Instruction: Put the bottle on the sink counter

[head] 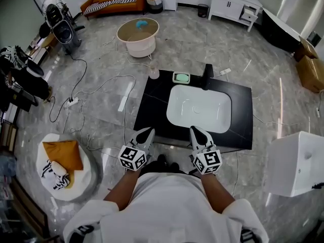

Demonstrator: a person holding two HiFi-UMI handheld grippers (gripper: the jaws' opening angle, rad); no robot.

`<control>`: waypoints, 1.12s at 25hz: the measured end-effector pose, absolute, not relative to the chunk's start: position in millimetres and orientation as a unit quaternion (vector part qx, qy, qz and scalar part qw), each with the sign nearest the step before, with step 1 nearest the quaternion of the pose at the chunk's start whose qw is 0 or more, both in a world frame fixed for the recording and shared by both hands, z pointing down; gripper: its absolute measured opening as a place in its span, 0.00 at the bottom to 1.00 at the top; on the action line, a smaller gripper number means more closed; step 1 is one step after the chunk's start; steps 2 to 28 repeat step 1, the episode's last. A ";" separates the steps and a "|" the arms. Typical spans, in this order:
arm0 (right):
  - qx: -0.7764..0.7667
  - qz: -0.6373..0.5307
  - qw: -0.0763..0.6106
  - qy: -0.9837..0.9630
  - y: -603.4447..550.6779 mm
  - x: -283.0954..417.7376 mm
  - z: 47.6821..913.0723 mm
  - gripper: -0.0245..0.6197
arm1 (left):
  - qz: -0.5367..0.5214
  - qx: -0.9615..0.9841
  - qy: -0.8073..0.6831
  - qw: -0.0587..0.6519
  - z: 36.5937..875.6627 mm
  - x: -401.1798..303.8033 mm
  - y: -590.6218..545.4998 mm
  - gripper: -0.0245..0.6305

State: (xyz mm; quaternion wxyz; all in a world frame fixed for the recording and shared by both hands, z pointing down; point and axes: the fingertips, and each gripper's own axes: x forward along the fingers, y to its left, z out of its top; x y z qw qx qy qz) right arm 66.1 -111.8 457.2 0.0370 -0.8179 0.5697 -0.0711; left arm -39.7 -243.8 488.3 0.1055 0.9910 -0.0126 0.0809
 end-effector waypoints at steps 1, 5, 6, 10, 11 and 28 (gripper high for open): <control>-0.819 -0.070 0.037 0.569 -113.2 66.7 457.2 0.06 | 0.082 0.991 -0.018 0.106 489.2 -39.6 -246.2 0.06; -0.819 -0.070 0.037 0.569 -113.2 66.7 457.2 0.06 | 0.082 0.991 -0.018 0.106 489.2 -39.6 -246.2 0.06; -0.819 -0.070 0.037 0.569 -113.2 66.7 457.2 0.06 | 0.082 0.991 -0.018 0.106 489.2 -39.6 -246.2 0.06; -0.819 -0.070 0.037 0.569 -113.2 66.7 457.2 0.06 | 0.082 0.991 -0.018 0.106 489.2 -39.6 -246.2 0.06; -0.819 -0.070 0.037 0.569 -113.2 66.7 457.2 0.06 | 0.082 0.991 -0.018 0.106 489.2 -39.6 -246.2 0.06; -0.819 -0.070 0.037 0.569 -113.2 66.7 457.2 0.06 | 0.082 0.991 -0.018 0.106 489.2 -39.6 -246.2 0.06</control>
